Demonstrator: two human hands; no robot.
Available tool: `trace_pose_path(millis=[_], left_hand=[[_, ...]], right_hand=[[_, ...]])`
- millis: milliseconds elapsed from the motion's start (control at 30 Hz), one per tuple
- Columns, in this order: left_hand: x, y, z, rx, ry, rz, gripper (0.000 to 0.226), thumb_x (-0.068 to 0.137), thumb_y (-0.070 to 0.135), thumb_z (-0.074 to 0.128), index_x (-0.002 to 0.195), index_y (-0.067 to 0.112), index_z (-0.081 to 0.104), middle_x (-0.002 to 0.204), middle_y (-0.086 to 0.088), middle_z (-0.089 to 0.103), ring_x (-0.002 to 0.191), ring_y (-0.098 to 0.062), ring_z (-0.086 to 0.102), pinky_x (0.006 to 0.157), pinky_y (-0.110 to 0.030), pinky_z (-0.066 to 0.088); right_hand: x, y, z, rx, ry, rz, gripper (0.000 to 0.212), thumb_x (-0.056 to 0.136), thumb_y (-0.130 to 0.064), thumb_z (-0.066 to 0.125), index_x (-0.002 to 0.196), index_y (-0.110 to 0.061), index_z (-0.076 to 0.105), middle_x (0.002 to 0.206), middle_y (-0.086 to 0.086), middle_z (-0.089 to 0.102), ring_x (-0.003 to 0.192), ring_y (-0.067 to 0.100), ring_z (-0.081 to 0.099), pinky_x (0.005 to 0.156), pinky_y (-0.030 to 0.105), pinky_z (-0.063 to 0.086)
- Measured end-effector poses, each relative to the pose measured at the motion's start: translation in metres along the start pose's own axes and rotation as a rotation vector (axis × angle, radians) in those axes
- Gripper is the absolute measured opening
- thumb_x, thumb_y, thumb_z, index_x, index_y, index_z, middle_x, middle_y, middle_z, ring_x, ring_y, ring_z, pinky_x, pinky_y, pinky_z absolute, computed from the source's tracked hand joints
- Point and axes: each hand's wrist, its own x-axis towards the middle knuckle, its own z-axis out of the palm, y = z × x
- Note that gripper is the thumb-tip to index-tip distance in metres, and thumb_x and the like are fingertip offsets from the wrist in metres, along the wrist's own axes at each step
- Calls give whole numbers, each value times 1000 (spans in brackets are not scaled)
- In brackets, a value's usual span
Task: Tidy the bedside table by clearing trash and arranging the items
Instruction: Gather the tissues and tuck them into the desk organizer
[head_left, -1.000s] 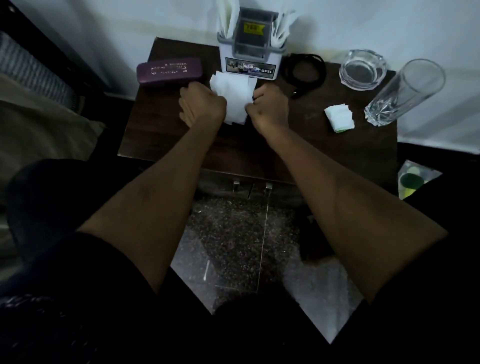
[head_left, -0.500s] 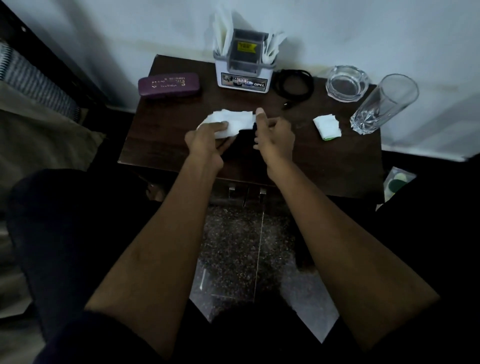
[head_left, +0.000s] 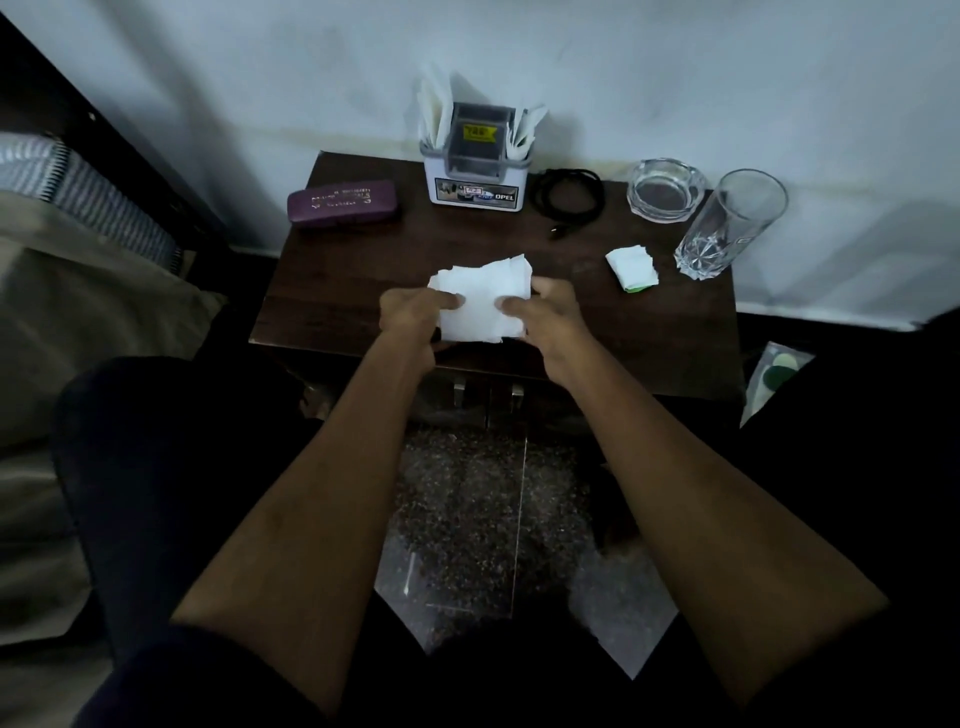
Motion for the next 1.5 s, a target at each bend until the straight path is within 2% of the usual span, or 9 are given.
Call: trace_pose_path(millis=[300, 467, 800, 1000, 1133, 1233, 1333, 1433, 1500], left_hand=[[-5, 5, -1, 28, -83, 26, 23, 95, -1, 73, 115, 5, 64, 113, -10, 68, 104, -29, 67, 66, -36, 59], [2, 7, -6, 20, -162, -31, 41, 99, 9, 69, 139, 5, 62, 133, -13, 68, 111, -30, 70, 61, -35, 62], [13, 11, -8, 1, -189, 36, 36, 96, -5, 66, 132, 0, 66, 111, -11, 71, 101, -29, 72, 65, -34, 65], [15, 34, -17, -19, -291, 259, 38, 94, -6, 68, 131, 2, 70, 124, -13, 77, 106, -30, 75, 74, -35, 65], [17, 51, -23, -12, -329, 426, 43, 89, -5, 76, 131, 6, 72, 128, -9, 78, 114, -27, 77, 90, -39, 66], [18, 42, -16, 151, -282, 434, 46, 86, -6, 75, 131, 5, 71, 124, -6, 77, 102, -15, 75, 82, -27, 63], [17, 25, -5, 156, -228, 393, 48, 73, 4, 76, 121, 2, 77, 115, -14, 80, 101, -27, 74, 83, -35, 57], [18, 9, 3, 103, -210, 447, 32, 73, 3, 68, 102, 7, 80, 96, -8, 79, 90, -20, 72, 78, -31, 53], [18, 0, 7, 82, -212, 455, 32, 69, 7, 66, 98, 9, 80, 91, -7, 77, 86, -18, 69, 77, -32, 51]], right_hand=[[-7, -5, -6, 38, -154, -25, 37, 95, 1, 70, 132, -1, 66, 121, 15, 76, 106, 31, 76, 73, 33, 65], [-5, -8, -5, 42, -207, -6, 32, 101, -9, 68, 131, 1, 66, 121, 16, 75, 104, 30, 76, 72, 33, 66], [4, -14, 0, -14, -200, -67, 38, 100, 0, 65, 138, 3, 60, 127, 18, 71, 106, 34, 75, 72, 32, 65], [3, -38, 2, 59, -129, -194, 37, 99, 6, 63, 135, 2, 61, 121, 14, 72, 99, 28, 75, 66, 28, 64], [8, -57, -1, -57, -99, -393, 39, 96, -10, 71, 134, -12, 65, 124, 7, 74, 107, 22, 75, 77, 36, 66], [9, -54, 3, -328, -51, -441, 42, 90, -18, 75, 131, -13, 68, 119, 2, 75, 108, 17, 71, 90, 43, 62], [3, -41, 6, -426, -45, -474, 45, 81, -29, 65, 120, -8, 74, 103, 0, 74, 97, 11, 68, 75, 29, 52], [-2, -30, 9, -475, -23, -572, 49, 78, -46, 57, 103, -7, 72, 89, -2, 70, 83, 1, 60, 66, 22, 40], [-2, -24, 12, -508, -3, -542, 50, 79, -45, 57, 106, -5, 72, 91, 1, 72, 84, 7, 62, 66, 23, 36]])
